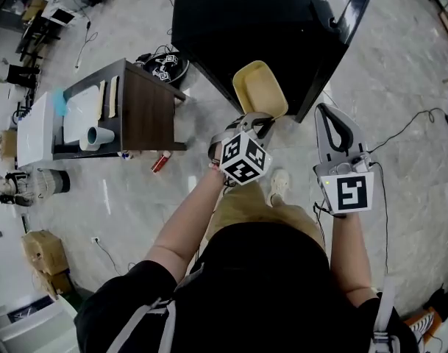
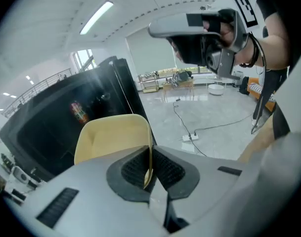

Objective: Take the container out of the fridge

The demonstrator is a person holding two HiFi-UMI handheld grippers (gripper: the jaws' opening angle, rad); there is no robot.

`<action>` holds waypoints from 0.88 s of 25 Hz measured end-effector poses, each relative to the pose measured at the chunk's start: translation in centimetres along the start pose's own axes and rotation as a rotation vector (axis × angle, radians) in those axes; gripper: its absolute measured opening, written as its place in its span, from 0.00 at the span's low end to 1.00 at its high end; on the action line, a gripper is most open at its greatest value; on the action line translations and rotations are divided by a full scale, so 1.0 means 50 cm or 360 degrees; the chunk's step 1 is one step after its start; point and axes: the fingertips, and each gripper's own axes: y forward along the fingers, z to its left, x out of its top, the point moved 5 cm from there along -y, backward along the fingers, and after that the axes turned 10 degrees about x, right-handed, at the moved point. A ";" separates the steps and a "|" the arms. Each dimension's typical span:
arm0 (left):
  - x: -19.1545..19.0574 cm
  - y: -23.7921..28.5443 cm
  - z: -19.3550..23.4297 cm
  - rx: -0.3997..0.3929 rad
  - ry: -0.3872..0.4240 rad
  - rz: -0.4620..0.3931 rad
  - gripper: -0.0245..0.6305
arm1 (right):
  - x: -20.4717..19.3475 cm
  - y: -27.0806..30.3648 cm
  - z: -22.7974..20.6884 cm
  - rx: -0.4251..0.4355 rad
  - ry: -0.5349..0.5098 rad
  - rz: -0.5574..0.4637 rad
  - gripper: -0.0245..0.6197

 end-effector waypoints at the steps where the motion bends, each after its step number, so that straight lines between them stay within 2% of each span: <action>1: 0.010 -0.018 0.003 0.0025 -0.0020 -0.0035 0.09 | 0.010 0.002 0.006 0.0014 -0.0006 -0.0015 0.10; 9: 0.091 -0.141 0.033 0.0190 -0.0146 -0.0349 0.09 | 0.070 0.008 0.043 0.0101 -0.0064 -0.0090 0.10; 14: 0.138 -0.215 0.058 0.0277 -0.0214 -0.0531 0.09 | 0.070 0.003 0.048 0.0137 -0.0113 0.0009 0.10; 22: 0.191 -0.303 0.109 0.0371 -0.0409 -0.0827 0.09 | 0.104 0.029 0.062 0.0159 -0.0117 -0.0038 0.10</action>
